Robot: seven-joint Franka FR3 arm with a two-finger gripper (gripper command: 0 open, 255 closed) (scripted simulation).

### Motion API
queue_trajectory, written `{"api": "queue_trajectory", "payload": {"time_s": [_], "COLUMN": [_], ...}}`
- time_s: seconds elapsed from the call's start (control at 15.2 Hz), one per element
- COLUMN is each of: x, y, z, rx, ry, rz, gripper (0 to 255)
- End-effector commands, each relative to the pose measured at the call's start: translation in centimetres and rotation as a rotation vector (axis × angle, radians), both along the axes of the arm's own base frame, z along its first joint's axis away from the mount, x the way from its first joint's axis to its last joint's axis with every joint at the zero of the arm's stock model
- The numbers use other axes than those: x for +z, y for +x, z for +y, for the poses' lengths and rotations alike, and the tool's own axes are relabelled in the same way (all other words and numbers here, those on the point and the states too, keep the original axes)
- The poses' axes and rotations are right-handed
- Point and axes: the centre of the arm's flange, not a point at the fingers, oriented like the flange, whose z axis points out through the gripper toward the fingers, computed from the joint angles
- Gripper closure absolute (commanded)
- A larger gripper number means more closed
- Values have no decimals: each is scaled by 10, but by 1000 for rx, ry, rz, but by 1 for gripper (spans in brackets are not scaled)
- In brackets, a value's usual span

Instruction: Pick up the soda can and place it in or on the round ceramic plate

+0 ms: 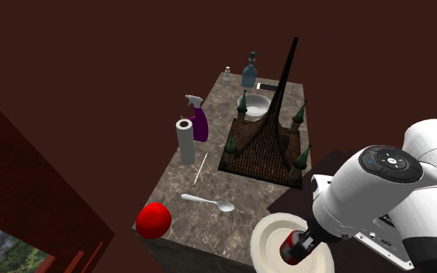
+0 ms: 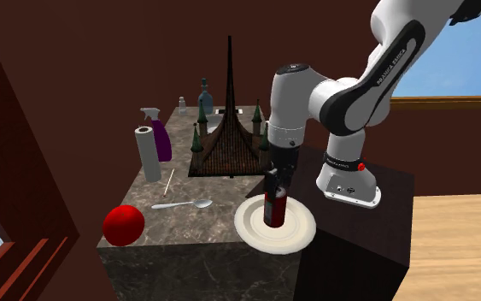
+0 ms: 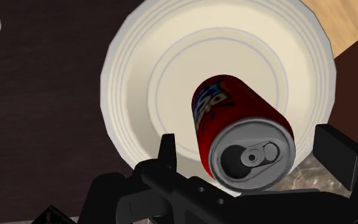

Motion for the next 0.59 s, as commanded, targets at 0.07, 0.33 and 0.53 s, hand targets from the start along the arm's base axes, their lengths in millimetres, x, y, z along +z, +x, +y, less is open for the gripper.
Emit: {"api": "queue_trajectory", "payload": {"time_s": [0.07,0.33,0.53], "x": [32,32,32], "y": [0,0,0], "z": [-2,-2,-2], "rx": [0,0,0], "ry": [-3,-3,-3], "rz": [3,3,3], "gripper": [0,0,0]}}
